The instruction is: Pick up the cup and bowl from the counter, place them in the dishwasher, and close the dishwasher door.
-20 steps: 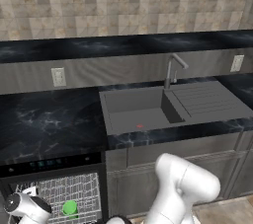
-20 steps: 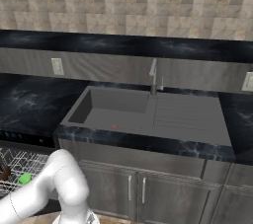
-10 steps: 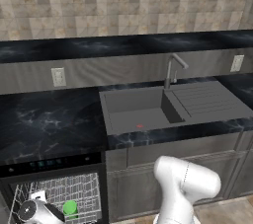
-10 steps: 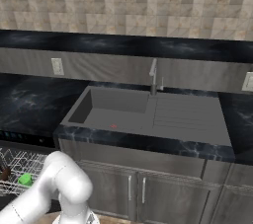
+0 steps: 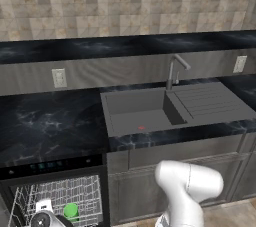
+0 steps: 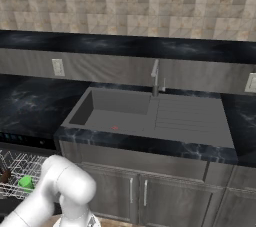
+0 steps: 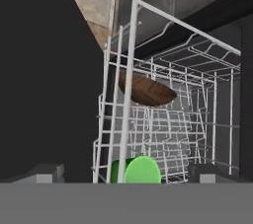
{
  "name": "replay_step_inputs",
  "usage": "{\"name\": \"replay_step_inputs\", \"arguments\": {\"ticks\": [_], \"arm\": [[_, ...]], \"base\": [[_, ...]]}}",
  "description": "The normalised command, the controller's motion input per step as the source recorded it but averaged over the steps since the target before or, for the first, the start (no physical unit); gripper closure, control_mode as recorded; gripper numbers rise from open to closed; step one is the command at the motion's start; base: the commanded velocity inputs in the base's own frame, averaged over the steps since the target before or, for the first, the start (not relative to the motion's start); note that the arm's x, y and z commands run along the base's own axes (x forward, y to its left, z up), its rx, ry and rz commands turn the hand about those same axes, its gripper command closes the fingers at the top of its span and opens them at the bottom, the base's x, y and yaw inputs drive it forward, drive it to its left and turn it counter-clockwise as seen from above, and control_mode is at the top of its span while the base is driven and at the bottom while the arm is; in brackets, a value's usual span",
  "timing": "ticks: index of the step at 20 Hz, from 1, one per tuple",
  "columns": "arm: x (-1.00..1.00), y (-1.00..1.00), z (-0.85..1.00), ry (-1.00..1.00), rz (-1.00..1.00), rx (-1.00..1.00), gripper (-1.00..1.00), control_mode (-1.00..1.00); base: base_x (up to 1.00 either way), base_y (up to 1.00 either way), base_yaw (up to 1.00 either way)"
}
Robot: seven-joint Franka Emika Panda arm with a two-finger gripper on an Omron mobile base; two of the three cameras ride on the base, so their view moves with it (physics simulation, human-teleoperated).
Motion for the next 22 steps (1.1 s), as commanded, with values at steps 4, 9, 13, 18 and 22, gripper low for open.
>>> {"name": "replay_step_inputs", "arguments": {"ticks": [4, 9, 13, 18, 22], "arm": [[-0.29, 0.0, 0.29, 0.0, 0.07, 0.06, -1.0, -1.0], [-0.4, 0.0, 0.17, 0.0, 0.01, 0.01, -1.0, -1.0], [-0.63, 0.05, 0.14, -0.06, 0.0, -0.07, -1.0, -1.0], [-0.65, 0.1, 0.02, -0.14, 0.0, -0.17, -1.0, -1.0], [-0.59, 0.04, 0.0, -0.18, 0.0, -0.2, -1.0, -1.0]], "base": [[0.0, 0.0, 0.0], [0.0, 0.0, 0.0], [0.0, 0.0, 0.0], [0.0, 0.0, 0.0], [0.0, 0.0, 0.0]]}}
